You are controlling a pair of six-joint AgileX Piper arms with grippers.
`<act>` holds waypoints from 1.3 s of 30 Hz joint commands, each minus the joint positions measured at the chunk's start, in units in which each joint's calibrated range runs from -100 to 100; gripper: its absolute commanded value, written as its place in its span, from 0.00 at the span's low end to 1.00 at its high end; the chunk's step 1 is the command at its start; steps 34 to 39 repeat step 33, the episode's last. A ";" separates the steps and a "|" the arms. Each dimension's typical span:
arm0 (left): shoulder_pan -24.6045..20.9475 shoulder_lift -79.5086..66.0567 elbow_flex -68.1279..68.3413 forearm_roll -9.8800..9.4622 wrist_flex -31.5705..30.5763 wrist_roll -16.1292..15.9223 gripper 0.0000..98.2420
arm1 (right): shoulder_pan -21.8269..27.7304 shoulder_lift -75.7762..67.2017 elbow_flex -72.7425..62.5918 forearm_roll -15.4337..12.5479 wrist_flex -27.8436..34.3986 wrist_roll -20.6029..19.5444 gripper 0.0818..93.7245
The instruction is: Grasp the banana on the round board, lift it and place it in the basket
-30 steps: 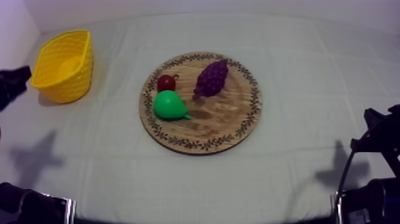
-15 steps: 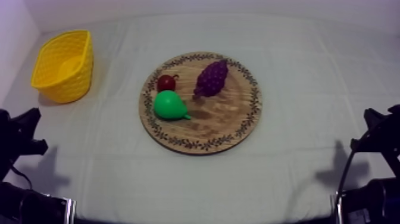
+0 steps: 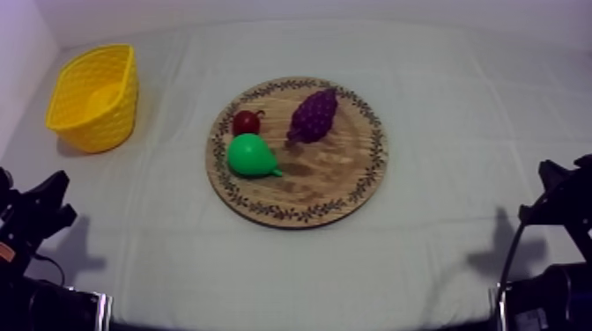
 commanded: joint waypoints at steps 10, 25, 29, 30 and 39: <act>0.05 -0.10 0.35 -0.14 -1.54 2.73 0.00 | 0.01 -0.04 -0.03 -0.02 -0.02 -0.02 0.01; 0.05 -0.10 0.36 -0.14 -1.56 2.63 0.00 | 0.01 -0.04 -0.03 -0.02 -0.02 -0.02 0.01; 0.05 -0.10 0.36 -0.14 -1.56 2.63 0.00 | 0.01 -0.04 -0.03 -0.02 -0.02 -0.02 0.01; 0.05 -0.10 0.36 -0.14 -1.56 2.63 0.00 | 0.01 -0.04 -0.03 -0.02 -0.02 -0.02 0.01; 0.05 -0.10 0.36 -0.14 -1.56 2.63 0.00 | 0.01 -0.04 -0.03 -0.02 -0.02 -0.02 0.01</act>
